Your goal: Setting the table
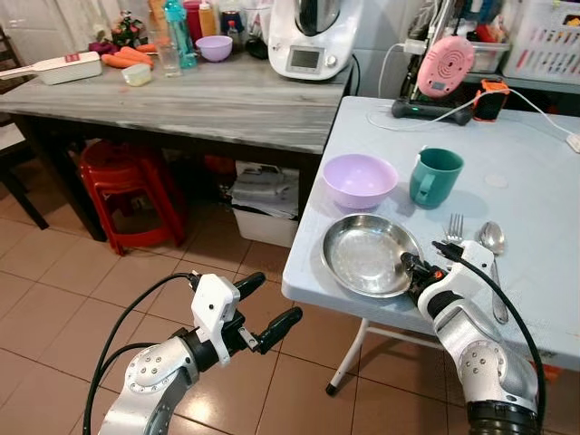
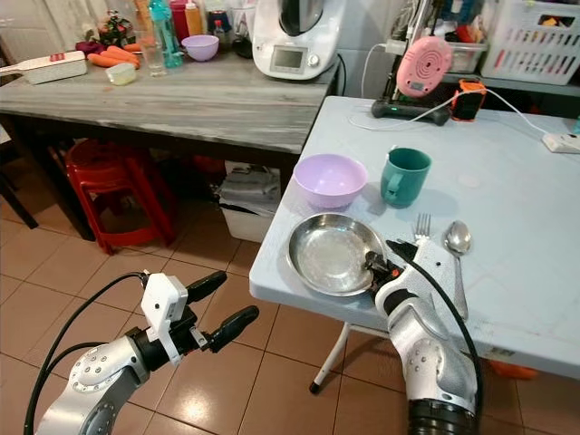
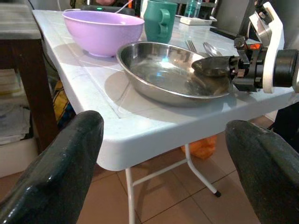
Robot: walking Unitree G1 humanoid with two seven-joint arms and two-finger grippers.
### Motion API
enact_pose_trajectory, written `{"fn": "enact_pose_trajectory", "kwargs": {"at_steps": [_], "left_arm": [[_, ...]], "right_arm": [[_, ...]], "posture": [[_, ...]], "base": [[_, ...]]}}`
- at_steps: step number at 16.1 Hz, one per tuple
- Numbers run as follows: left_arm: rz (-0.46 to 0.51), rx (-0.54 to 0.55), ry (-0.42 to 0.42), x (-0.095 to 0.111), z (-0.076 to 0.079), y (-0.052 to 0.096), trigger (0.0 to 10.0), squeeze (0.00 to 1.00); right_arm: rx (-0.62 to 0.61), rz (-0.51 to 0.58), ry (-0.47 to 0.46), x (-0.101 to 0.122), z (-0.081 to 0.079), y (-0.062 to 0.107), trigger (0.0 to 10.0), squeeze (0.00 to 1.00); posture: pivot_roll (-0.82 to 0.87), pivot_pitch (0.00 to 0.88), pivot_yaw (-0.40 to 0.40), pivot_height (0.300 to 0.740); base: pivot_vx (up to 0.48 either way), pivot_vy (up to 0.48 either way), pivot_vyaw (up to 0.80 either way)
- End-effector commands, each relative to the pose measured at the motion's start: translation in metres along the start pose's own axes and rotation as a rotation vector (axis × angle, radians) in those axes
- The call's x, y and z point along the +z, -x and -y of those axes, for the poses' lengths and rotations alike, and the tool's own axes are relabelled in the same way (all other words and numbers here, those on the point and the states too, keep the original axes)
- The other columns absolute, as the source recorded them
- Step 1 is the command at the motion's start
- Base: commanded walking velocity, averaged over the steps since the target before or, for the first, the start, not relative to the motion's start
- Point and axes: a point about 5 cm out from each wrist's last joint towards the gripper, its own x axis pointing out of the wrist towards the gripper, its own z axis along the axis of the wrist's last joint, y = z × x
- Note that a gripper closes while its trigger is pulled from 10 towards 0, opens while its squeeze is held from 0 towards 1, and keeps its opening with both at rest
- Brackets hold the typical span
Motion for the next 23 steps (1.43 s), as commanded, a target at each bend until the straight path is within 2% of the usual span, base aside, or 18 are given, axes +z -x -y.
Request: {"fn": "enact_pose_trajectory", "kwargs": {"at_steps": [1, 5, 7, 8, 9, 10, 11, 12, 13, 14, 15, 19, 23], "left_arm": [[0.007, -0.002, -0.014, 0.004, -0.002, -0.001, 10.0, 0.0], [0.011, 0.008, -0.023, 0.004, -0.005, -0.003, 10.0, 0.0], [0.009, 0.093, -0.031, 0.003, -0.014, -0.004, 10.0, 0.0], [0.01, 0.101, -0.031, 0.003, -0.016, -0.005, 10.0, 0.0], [-0.019, 0.222, -0.024, 0.0, -0.028, -0.006, 10.0, 0.0], [-0.024, 0.287, -0.016, -0.002, -0.035, -0.006, 10.0, 0.0], [-0.016, 0.351, 0.024, -0.003, -0.043, -0.005, 10.0, 0.0], [-0.017, 0.365, 0.033, -0.004, -0.044, -0.005, 10.0, 0.0], [-0.004, 0.388, 0.06, -0.004, -0.048, -0.004, 10.0, 0.0], [0.018, 0.447, 0.116, -0.005, -0.055, -0.004, 10.0, 0.0], [0.039, 0.481, 0.169, -0.006, -0.058, -0.005, 10.0, 0.0], [0.047, 0.493, 0.167, -0.007, -0.061, -0.01, 10.0, 0.0], [0.055, 0.496, 0.176, -0.006, -0.064, -0.012, 10.0, 0.0]], "right_arm": [[-0.048, -0.069, -0.041, -0.014, 0.006, -0.001, 0.0, 0.0], [-0.065, -0.069, -0.106, -0.016, 0.004, -0.003, 0.0, 0.0], [-0.068, -0.059, -0.123, -0.015, 0.001, -0.004, 0.0, 0.0], [-0.067, -0.058, -0.123, -0.015, 0.0, -0.004, 0.0, 0.0], [-0.066, -0.026, -0.11, -0.01, -0.004, -0.002, 0.0, 0.0], [-0.055, 0.038, -0.046, -0.002, -0.008, 0.0, 0.0, 0.0], [-0.041, 0.094, 0.025, 0.003, -0.013, 0.005, 7.8, 0.0], [-0.037, 0.105, 0.034, 0.004, -0.014, 0.006, 7.8, 0.0], [-0.008, 0.111, 0.092, 0.003, -0.018, 0.009, 10.0, 0.0], [0.048, 0.142, 0.169, 0.002, -0.025, 0.016, 10.0, 0.0], [0.037, 0.167, 0.184, 0.001, -0.025, 0.019, 10.0, 0.0], [0.018, 0.189, 0.165, -0.008, -0.024, 0.028, 10.0, 0.0], [0.021, 0.202, 0.168, -0.011, -0.026, 0.031, 10.0, 0.0]], "posture": [[0.02, 0.0, 0.02, 0.74], [0.03, 0.0, 0.021, 0.74], [0.03, 0.0, 0.021, 0.74], [0.03, 0.0, 0.021, 0.74], [0.03, 0.0, 0.019, 0.74], [0.03, 0.0, 0.017, 0.74], [0.03, 0.0, 0.017, 0.74], [0.03, 0.0, 0.011, 0.74], [0.03, 0.0, 0.011, 0.74], [0.03, 0.0, 0.011, 0.74], [0.02, 0.0, 0.013, 0.74], [0.01, 0.0, 0.018, 0.74], [0.01, 0.0, 0.022, 0.74]], "base": [[0.0, 0.0, 0.0], [0.0, 0.0, 0.0], [0.0, 0.0, 0.0], [0.0, 0.0, 0.0], [0.0, 0.0, 0.0], [0.0, 0.0, 0.0], [0.0, 0.0, 0.0], [0.0, 0.0, 0.0], [0.0, 0.0, 0.0], [0.0, 0.0, 0.0], [0.0, 0.0, 0.0], [0.0, 0.158, -0.11], [0.0, 0.4, -0.8]]}}
